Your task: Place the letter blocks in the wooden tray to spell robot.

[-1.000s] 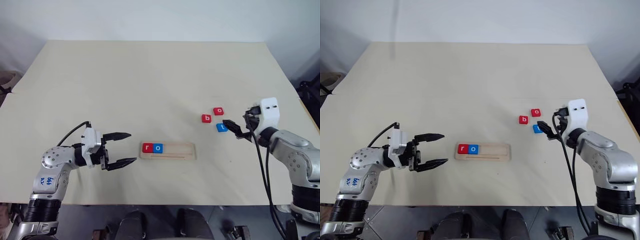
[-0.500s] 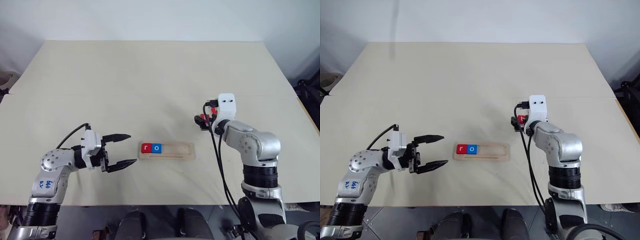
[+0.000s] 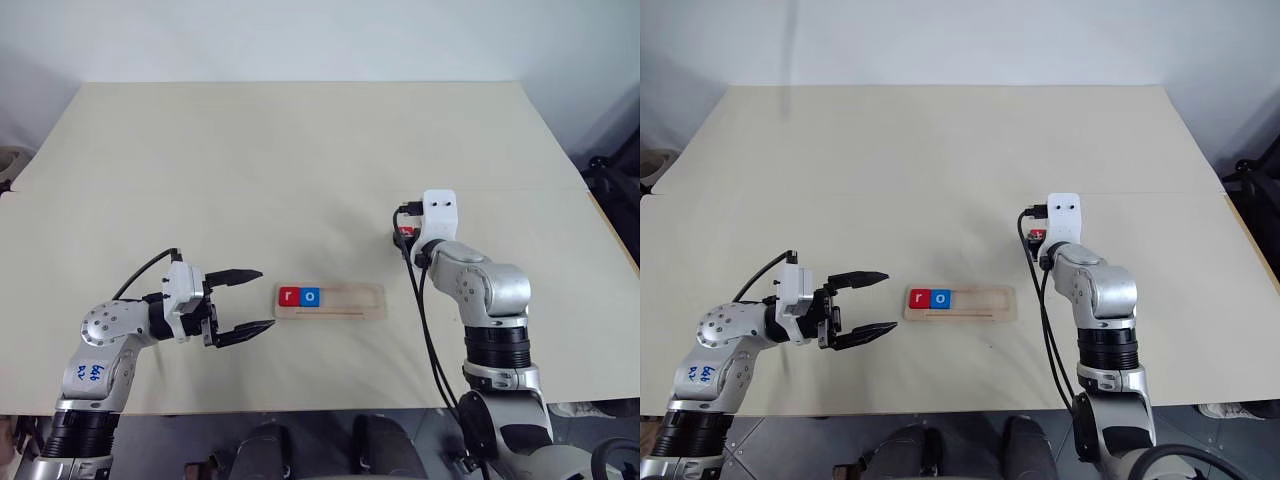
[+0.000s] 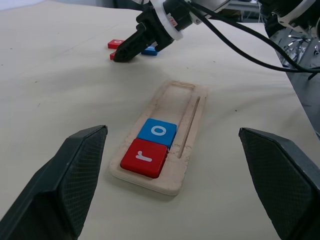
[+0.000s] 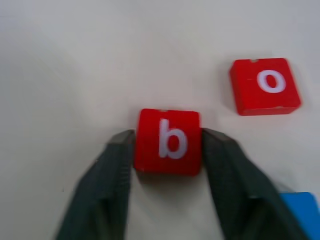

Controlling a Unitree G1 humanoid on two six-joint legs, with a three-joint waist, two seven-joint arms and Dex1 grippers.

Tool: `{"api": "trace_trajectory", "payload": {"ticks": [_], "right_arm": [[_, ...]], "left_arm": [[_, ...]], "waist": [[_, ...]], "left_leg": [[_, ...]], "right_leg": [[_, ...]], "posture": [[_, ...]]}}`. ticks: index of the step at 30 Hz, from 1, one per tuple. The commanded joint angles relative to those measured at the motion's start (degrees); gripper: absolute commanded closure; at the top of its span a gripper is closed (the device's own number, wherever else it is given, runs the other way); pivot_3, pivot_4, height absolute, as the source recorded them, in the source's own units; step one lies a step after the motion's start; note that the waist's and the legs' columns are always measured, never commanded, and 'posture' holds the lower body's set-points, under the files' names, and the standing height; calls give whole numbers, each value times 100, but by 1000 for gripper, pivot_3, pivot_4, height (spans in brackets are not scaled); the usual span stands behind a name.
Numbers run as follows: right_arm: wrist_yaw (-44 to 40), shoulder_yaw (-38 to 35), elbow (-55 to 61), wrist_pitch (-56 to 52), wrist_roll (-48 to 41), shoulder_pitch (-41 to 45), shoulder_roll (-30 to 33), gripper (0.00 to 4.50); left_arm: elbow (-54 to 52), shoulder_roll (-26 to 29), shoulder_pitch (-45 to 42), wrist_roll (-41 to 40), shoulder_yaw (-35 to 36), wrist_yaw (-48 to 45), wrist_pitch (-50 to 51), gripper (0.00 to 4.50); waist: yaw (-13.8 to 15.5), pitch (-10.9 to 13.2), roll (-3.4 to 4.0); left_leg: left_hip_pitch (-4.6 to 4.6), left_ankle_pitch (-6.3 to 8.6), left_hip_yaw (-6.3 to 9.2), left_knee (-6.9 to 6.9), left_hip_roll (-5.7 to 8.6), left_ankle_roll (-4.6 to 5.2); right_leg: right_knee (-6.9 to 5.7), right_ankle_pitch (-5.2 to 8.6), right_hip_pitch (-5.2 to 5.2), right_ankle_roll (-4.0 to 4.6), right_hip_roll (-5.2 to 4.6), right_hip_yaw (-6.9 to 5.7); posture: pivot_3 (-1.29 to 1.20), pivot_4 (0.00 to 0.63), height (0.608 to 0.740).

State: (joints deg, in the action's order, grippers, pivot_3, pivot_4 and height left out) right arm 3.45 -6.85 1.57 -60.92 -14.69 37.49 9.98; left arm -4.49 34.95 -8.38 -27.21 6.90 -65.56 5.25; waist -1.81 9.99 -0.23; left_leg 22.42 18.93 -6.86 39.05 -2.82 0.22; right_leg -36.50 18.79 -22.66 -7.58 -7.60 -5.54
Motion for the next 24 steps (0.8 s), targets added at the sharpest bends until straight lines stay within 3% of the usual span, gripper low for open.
{"api": "trace_trajectory", "payload": {"ticks": [1, 5, 10, 17, 24], "right_arm": [[-67, -36, 46, 36, 37, -13, -19, 3042], [-280, -123, 418, -137, -131, 69, 27, 3042], [-462, -306, 1666, -1154, -401, -68, 237, 3042], [-569, -902, 3891, -2905, -500, -1406, 411, 3042], [-466, -934, 4826, -3157, -315, -2675, -85, 3042]], "left_arm": [[-235, 76, -42, -137, 105, 5, -5, 0], [-218, 66, -72, -147, 91, -13, -3, 0], [-144, 21, -156, -153, -1, -100, -5, 0], [194, -76, -499, -126, -241, -337, -14, 0], [423, -64, -708, -128, -358, -553, 13, 0]], "waist": [[-1, 0, 0], [0, 0, 0], [14, 1, 1], [58, -2, -3], [10, -2, -4]], "left_leg": [[0, 0, 0, 0, 0, 0], [0, 0, 2, 0, 0, 0], [4, 0, 4, -3, -1, 0], [15, 4, 11, -2, 8, 7], [2, 2, 5, -12, 0, 2]], "right_leg": [[0, 0, 0, 0, 0, 0], [1, 0, -1, 0, 0, 3], [-1, 0, -10, 0, -1, 9], [7, 0, -8, 0, -6, 7], [6, 1, -9, 2, 8, 11]], "posture": [[0, 150, 740], [0, 150, 740], [0, 150, 740], [0, 150, 740], [0, 150, 740]]}}
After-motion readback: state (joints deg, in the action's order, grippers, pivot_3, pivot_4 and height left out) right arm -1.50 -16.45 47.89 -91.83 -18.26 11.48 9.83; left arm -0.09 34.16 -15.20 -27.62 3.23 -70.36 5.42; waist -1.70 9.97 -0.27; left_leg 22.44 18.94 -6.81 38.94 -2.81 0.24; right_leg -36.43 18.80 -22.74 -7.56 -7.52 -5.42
